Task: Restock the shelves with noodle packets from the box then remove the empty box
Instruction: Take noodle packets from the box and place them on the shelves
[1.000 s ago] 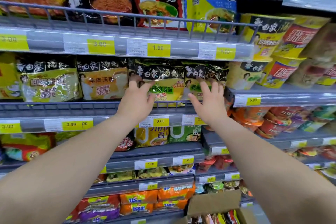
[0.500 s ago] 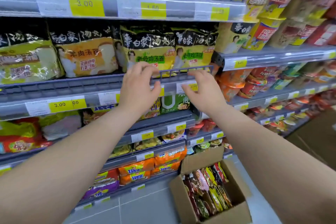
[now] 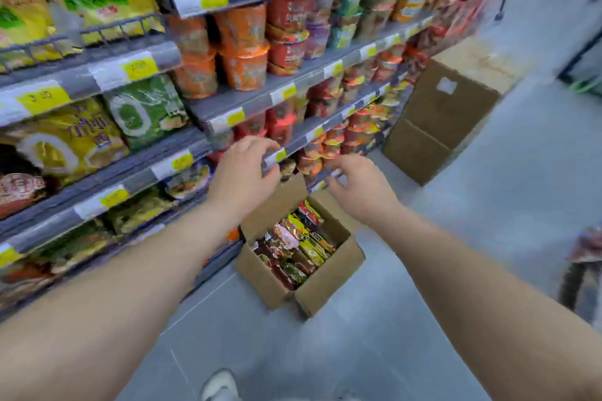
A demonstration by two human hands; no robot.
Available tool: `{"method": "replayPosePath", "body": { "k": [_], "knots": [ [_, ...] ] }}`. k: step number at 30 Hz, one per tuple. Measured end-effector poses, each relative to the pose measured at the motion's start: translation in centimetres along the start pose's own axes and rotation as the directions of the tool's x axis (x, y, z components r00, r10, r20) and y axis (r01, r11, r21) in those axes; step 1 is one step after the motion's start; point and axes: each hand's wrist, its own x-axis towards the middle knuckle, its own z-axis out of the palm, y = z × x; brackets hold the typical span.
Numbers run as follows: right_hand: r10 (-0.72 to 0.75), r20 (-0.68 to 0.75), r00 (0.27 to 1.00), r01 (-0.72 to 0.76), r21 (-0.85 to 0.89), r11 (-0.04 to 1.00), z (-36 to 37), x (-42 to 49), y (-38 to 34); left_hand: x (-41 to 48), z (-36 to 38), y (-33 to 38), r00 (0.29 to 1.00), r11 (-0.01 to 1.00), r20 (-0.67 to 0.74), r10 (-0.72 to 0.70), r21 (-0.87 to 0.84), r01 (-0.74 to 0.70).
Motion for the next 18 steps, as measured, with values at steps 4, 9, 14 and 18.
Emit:
{"method": "replayPosePath", "body": {
  "k": [4,9,14,18],
  "knots": [
    [0.105,0.030,0.994,-0.105,-0.005,0.994,-3.1,-5.5,10.3,0.1,7.8,8.1,0.995,0.999,0.094,0.013,-0.051,-0.008],
    [0.193,0.084,0.978,-0.193,-0.011,0.981,-6.1,-8.9,18.8,1.1,14.8,14.9,0.974,0.988,0.215,-0.069,-0.122,0.097],
    [0.185,0.105,0.977,-0.186,-0.010,0.983,-7.9,-7.3,24.0,3.9,19.2,17.7,0.945,0.980,0.312,-0.103,-0.129,0.150],
    [0.176,0.088,0.980,-0.176,-0.017,0.984,-8.4,-2.3,28.2,9.1,22.4,18.2,0.937,0.972,0.323,-0.131,-0.142,0.185]
  ]
}}
